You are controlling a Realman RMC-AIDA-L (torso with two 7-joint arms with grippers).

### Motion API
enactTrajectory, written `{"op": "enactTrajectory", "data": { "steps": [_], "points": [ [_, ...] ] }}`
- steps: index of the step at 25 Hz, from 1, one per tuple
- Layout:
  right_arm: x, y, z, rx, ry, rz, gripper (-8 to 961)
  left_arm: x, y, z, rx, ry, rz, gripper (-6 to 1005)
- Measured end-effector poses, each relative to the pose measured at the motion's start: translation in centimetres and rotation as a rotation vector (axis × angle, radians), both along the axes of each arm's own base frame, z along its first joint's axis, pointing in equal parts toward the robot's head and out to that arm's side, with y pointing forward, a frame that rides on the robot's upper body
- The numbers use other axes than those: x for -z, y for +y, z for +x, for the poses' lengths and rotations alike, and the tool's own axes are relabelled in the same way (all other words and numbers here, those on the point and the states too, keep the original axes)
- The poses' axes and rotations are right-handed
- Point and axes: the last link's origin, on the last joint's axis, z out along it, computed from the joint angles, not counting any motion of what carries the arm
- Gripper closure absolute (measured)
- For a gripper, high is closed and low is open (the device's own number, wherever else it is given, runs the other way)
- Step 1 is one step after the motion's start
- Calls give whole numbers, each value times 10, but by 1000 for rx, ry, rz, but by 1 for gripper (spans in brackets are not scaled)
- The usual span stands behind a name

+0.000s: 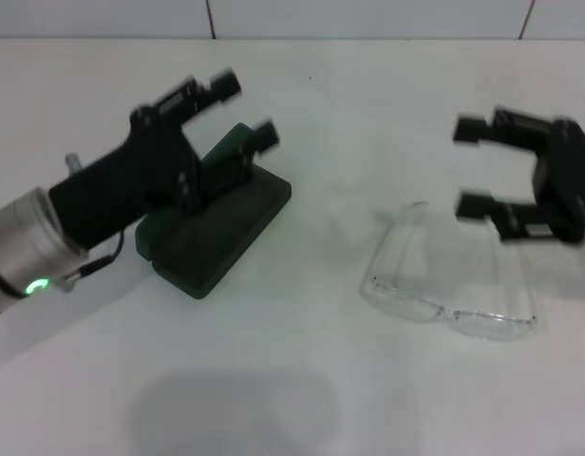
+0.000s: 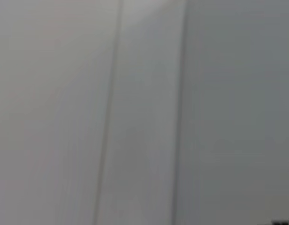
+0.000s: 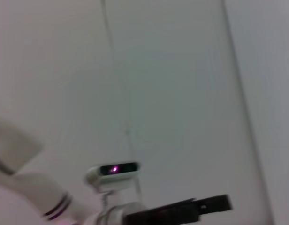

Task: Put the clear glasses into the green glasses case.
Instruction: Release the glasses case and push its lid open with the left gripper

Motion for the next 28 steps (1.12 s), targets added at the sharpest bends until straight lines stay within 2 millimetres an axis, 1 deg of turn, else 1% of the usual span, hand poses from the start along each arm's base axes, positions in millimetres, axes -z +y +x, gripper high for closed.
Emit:
{"op": "enactTrajectory", "data": {
  "steps": [1,3,4,6,9,14,20,22,25,26,28],
  "points": [
    [0,-2,1,-6,1,1,97,-1,-7,-6,37,56,-54,232],
    [1,-9,8,-26,-16,15,97,-1,-9,-10,45,87,-76,279],
    [1,-9,8,-26,-16,15,97,-1,-10,-13,50,110,-91,303],
    [12,-17,14,-19,-36,12,97,2,-14,-15,63,138,-113,347],
    [27,-18,19,9,-78,30,98,9,-21,-15,92,164,-121,412],
    [37,-15,16,-6,-119,22,98,17,-26,-16,94,191,-149,402],
    [42,-15,12,-19,-120,12,98,15,-32,-25,67,197,-166,391],
    [45,-16,12,-15,-114,14,98,11,-31,-29,41,199,-162,332],
    [46,-16,10,-19,-111,12,99,-4,-19,-37,-39,204,-166,244],
    [47,-16,10,-21,-110,12,99,-11,-12,-39,-71,214,-167,215],
    [48,-16,9,-23,-109,11,99,-24,4,-43,-150,251,-181,219]
  ]
}}
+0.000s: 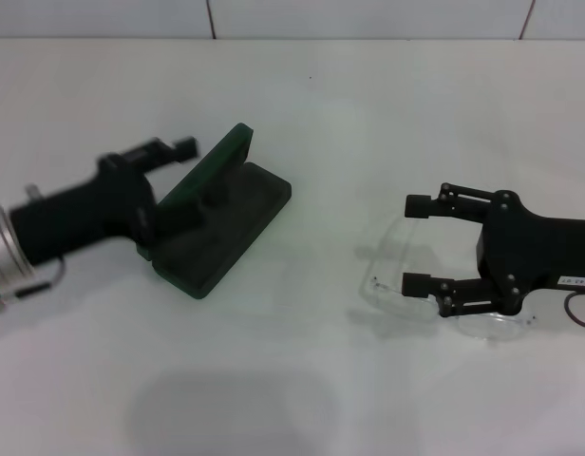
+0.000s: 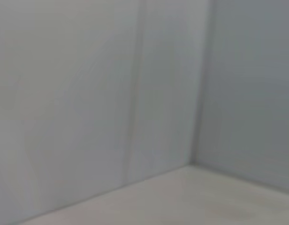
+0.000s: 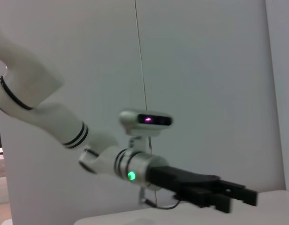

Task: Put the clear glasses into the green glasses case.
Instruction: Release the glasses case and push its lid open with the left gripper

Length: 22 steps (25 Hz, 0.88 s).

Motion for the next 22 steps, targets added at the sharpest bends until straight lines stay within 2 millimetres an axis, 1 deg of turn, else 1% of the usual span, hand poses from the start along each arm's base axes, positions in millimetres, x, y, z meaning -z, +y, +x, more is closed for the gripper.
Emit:
{"op": "enactTrajectory", "data": {
  "steps": [3,6,10,14,18,22],
  "points": [
    [3,0,-1,1,0,2,99,-11,20,-3,-100,79,-6,224],
    [4,0,-1,4,-1,8,99,-14,34,-4,-163,151,-33,225],
    [5,1,-1,10,-5,13,100,-8,42,0,-181,214,-96,226],
    [6,2,-1,12,-9,17,100,-6,44,1,-193,232,-118,227],
    [6,3,-1,10,-10,19,100,0,49,7,-197,267,-168,228],
    [5,3,-2,5,-12,23,100,2,58,8,-234,299,-166,230]
  ]
}}
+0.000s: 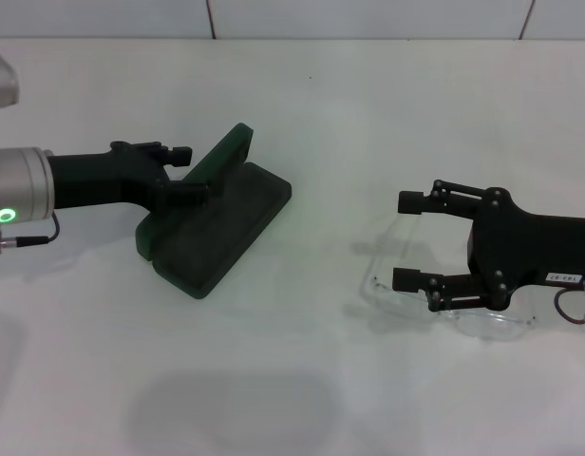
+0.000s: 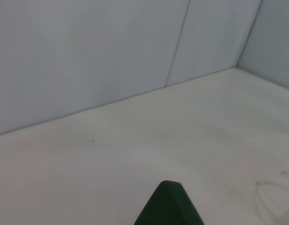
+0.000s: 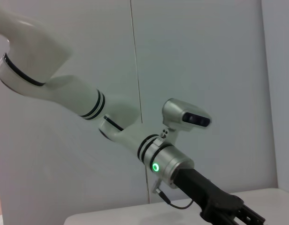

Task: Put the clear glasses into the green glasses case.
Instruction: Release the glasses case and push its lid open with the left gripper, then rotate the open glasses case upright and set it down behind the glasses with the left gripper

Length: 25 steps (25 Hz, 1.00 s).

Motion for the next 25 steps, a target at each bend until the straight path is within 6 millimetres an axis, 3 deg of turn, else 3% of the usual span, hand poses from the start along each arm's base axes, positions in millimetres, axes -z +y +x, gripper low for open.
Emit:
{"op": "enactTrajectory", "data": {
  "steps": [11,19,25],
  "points": [
    [1,-1,2,5,-3,-1,101,7,0,-3,-14,46,-35,233],
    [1,-4,4,11,-2,-3,102,12,-6,1,9,41,-91,510],
    [0,-6,6,15,2,-6,102,12,-4,8,28,29,-100,552]
  ]
}}
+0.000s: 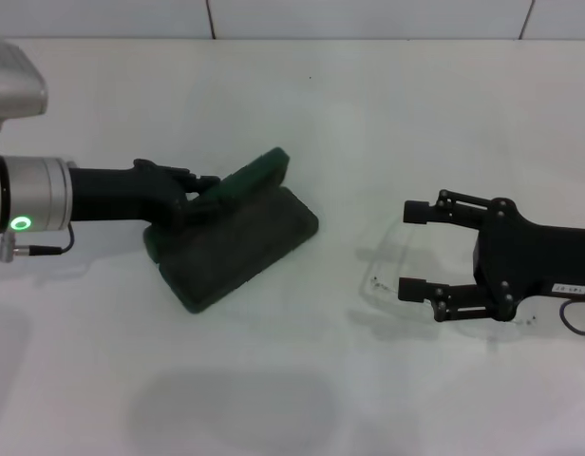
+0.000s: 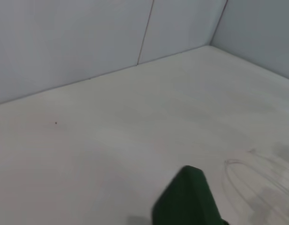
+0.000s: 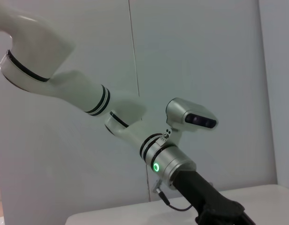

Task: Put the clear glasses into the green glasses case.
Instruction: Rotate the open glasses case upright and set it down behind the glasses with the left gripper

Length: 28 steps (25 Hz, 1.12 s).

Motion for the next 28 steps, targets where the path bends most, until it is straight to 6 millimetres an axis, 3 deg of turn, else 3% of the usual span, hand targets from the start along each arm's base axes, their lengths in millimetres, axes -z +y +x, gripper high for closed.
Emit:
{"op": "enactTrajectory", "data": {
  "steps": [5,12,18,28],
  "points": [
    [0,-3,3,2,0,5,102,-1,3,3,-18,-9,-3,587],
    [-2,-11,4,-36,17,13,103,-1,14,17,-21,3,-16,732],
    [-2,-14,6,-41,15,6,103,2,30,49,146,28,-21,787],
    [5,-39,11,-73,56,-13,104,38,51,110,498,100,-40,788]
  ]
}}
